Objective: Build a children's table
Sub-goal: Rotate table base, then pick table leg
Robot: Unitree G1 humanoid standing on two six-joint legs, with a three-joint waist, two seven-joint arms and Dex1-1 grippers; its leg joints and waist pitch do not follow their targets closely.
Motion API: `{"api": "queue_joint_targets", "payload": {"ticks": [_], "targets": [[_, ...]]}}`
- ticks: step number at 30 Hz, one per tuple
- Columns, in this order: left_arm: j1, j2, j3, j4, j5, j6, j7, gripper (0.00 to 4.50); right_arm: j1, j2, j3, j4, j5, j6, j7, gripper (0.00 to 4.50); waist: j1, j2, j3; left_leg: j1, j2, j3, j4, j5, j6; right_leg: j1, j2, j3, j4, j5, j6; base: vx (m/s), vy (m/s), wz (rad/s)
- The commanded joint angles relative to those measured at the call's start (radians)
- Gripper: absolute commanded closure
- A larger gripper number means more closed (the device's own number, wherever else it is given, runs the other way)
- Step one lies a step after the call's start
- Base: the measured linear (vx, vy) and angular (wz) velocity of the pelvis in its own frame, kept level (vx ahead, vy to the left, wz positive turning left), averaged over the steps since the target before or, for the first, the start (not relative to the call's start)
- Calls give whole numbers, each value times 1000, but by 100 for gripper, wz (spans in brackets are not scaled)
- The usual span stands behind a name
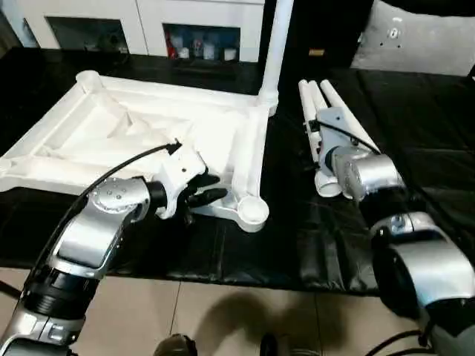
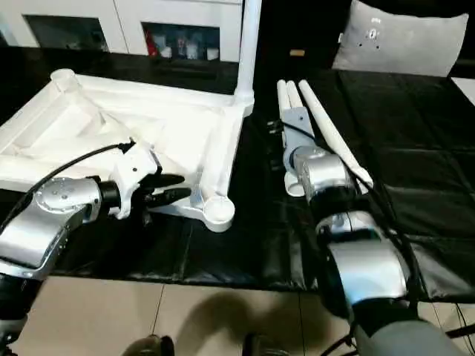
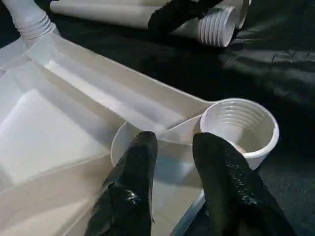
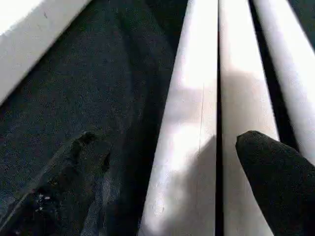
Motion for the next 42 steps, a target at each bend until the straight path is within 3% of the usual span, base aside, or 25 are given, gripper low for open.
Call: {"api": "queue_joint_targets", "payload": {"ticks": [1, 9, 11, 14, 19, 22, 29, 38, 42], "targets": [[8, 8, -11, -18, -8, 8, -8, 264, -19, -4, -15, 34, -5, -9, -9, 0, 4, -1, -93, 13, 22, 1, -55, -144, -3, 66, -62, 49, -52, -138, -221, 0, 0, 0], [5, 30, -30, -7, 12, -11, -13, 194, -77, -23, -39, 172, 26, 12, 94, 0, 5, 0, -95, 11, 24, 0, -51, -159, 3, 66, -63, 48, -50, -141, -240, 0, 0, 0], [5, 34, -33, -14, 10, -3, -20, 174, -91, -33, -42, 196, 28, 26, 120, 34, 5, -2, -95, 11, 24, 0, -50, -160, 2, 67, -63, 48, -49, -151, -238, 0, 0, 0], [14, 58, -50, -54, -9, 40, -56, 158, -119, -60, -18, 234, 12, 88, 232, 49, 8, -1, -95, 10, 25, -1, -50, -169, 2, 67, -62, 46, -48, -165, -241, 0, 0, 0], [18, 71, -62, -93, -44, 76, -92, 155, -138, -82, -12, 265, 8, 118, 309, 84, 13, 3, -94, 9, 28, 1, -48, -169, 3, 65, -63, 45, -49, -166, -253, 0, 0, 0], [7, 70, -68, -103, -63, 92, -112, 155, -143, -92, 5, 290, -8, 128, 374, 110, 17, 11, -92, 9, 27, -1, -47, -200, -6, 64, -63, 44, -51, -198, -255, 0, 0, 0], [-9, 67, -74, -105, -65, 110, -113, 155, -126, -94, 10, 316, -24, 139, 399, 169, 17, 3, -89, 12, 28, -3, -47, -241, -22, 58, -64, 45, -59, -279, -232, 0, 0, 0], [1, 81, -74, -116, -72, 121, -109, 155, -114, -99, -5, 331, -23, 146, 394, 232, 19, 1, -90, 12, 27, -3, -46, -234, -25, 57, -62, 44, -57, -280, -221, 0, 0, 0], [-2, 70, -72, -110, -70, 112, -96, 155, -114, -108, -55, 326, 13, 125, 325, 248, 16, -4, -92, 12, 27, -2, -45, -230, -26, 57, -64, 45, -59, -289, -214, 0, 0, 0]]}}
